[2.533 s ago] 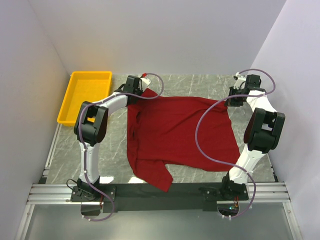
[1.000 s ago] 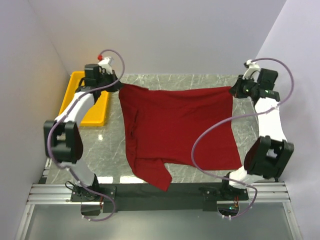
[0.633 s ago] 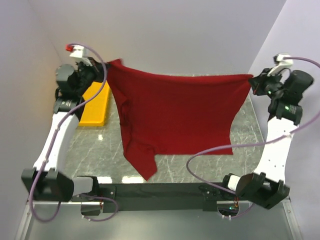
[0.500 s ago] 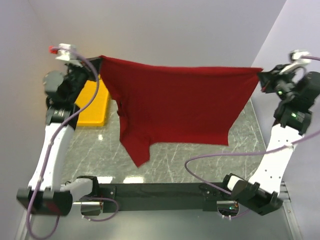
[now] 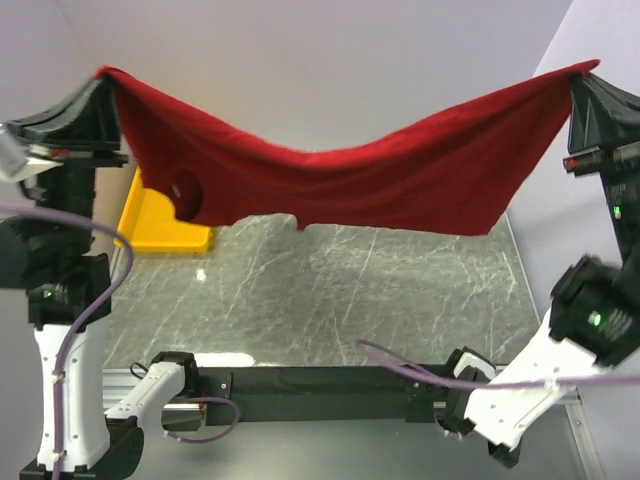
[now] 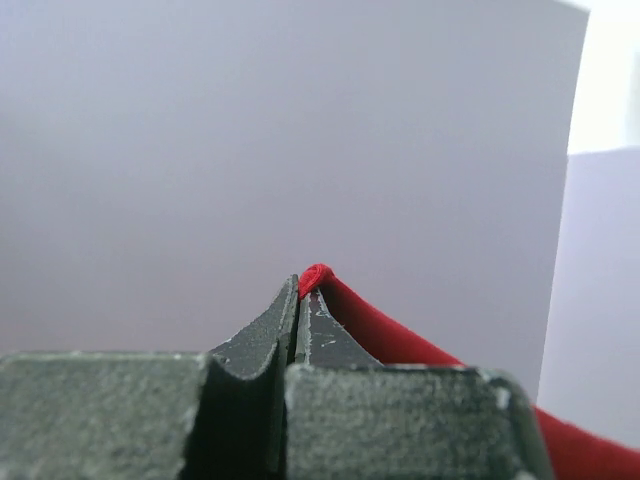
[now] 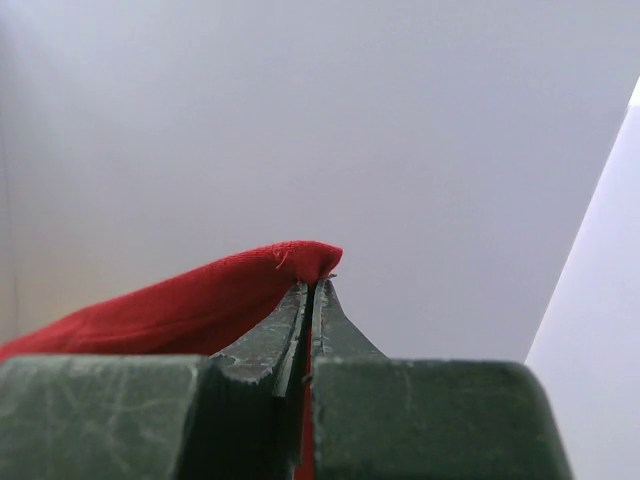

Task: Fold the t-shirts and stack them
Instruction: Flatten the tshirt out

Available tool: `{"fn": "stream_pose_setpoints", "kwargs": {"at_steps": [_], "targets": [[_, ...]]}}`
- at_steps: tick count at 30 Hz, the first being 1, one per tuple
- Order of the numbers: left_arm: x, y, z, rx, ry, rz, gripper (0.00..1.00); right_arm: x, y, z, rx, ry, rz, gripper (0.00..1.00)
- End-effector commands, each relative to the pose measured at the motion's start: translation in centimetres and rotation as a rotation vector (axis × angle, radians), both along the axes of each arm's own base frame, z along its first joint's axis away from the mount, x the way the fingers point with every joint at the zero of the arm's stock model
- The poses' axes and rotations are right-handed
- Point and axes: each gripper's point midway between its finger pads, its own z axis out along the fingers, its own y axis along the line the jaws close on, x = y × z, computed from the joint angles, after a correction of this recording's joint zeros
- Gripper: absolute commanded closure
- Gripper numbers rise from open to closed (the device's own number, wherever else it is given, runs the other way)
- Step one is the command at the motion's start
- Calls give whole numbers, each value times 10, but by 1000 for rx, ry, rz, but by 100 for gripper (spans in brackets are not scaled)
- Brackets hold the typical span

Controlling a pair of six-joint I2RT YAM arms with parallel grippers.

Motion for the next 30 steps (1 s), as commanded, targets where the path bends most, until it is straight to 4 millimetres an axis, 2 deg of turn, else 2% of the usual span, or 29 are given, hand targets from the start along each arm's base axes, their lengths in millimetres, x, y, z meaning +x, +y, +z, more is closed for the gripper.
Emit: {"fn": "stream_pose_setpoints", "kwargs": {"at_steps": [1, 4, 7, 8, 9, 10, 11, 12, 13, 14, 15, 16, 17, 18, 19, 20, 21, 22, 23, 24, 25, 26, 27, 29, 30], "targets": [[-40, 6, 45, -2, -151, 31, 99, -40, 17, 41, 30, -160, -32, 100], [-56, 7, 62, 11, -206, 43, 99, -54, 17, 57, 56, -226, -73, 100], [-60, 9, 71, 10, -231, 60, 99, -49, 8, 56, 95, -218, -90, 100], [-55, 10, 70, 12, -223, 66, 99, -38, -2, 51, 123, -184, -100, 100], [-42, 10, 65, 13, -191, 71, 99, -32, -7, 47, 137, -167, -104, 100], [-34, 11, 62, 12, -173, 77, 99, -14, -20, 33, 169, -113, -104, 100], [-23, 10, 55, 16, -144, 77, 99, -9, -22, 27, 171, -93, -99, 100], [1, 9, 40, 20, -85, 73, 99, -1, -24, 16, 166, -59, -84, 100], [13, 6, 30, 19, -51, 55, 99, 21, -39, -7, 215, 10, -77, 100], [39, 1, 7, 18, 19, 27, 99, 38, -50, -29, 247, 70, -74, 100], [54, -2, -8, 30, 59, 17, 99, 39, -51, -29, 235, 70, -81, 100], [65, -9, -21, 27, 90, -32, 99, 61, -65, -59, 272, 145, -84, 100], [92, -15, -55, 33, 173, -58, 99, 70, -71, -76, 277, 185, -91, 100], [103, -20, -73, 14, 216, -98, 99, 81, -75, -94, 278, 228, -91, 100], [114, -23, -87, 9, 235, -119, 99, 105, -89, -139, 300, 321, -119, 100], [140, -31, -130, 23, 330, -155, 99, 117, -77, -164, 280, 375, -80, 100], [151, -35, -152, 23, 373, -177, 99, 129, -74, -192, 263, 429, -88, 100], [162, -38, -175, 15, 419, -195, 99, 147, -80, -251, 284, 544, -117, 100], [176, -40, -208, 13, 472, -202, 99, 157, -73, -270, 242, 547, -119, 100], [195, -44, -242, 11, 543, -208, 99, 164, -77, -295, 251, 577, -136, 100], [205, -45, -263, 11, 579, -207, 99, 175, -82, -340, 285, 633, -144, 100], [225, -47, -304, 6, 659, -204, 99, 180, -89, -361, 301, 659, -175, 100], [235, -49, -322, 10, 689, -205, 99, 183, -92, -396, 320, 715, -191, 100], [254, -52, -356, 10, 761, -198, 99, 193, -100, -422, 297, 732, -212, 100], [273, -53, -387, 9, 824, -191, 99, 197, -102, -433, 288, 741, -230, 100]]}}
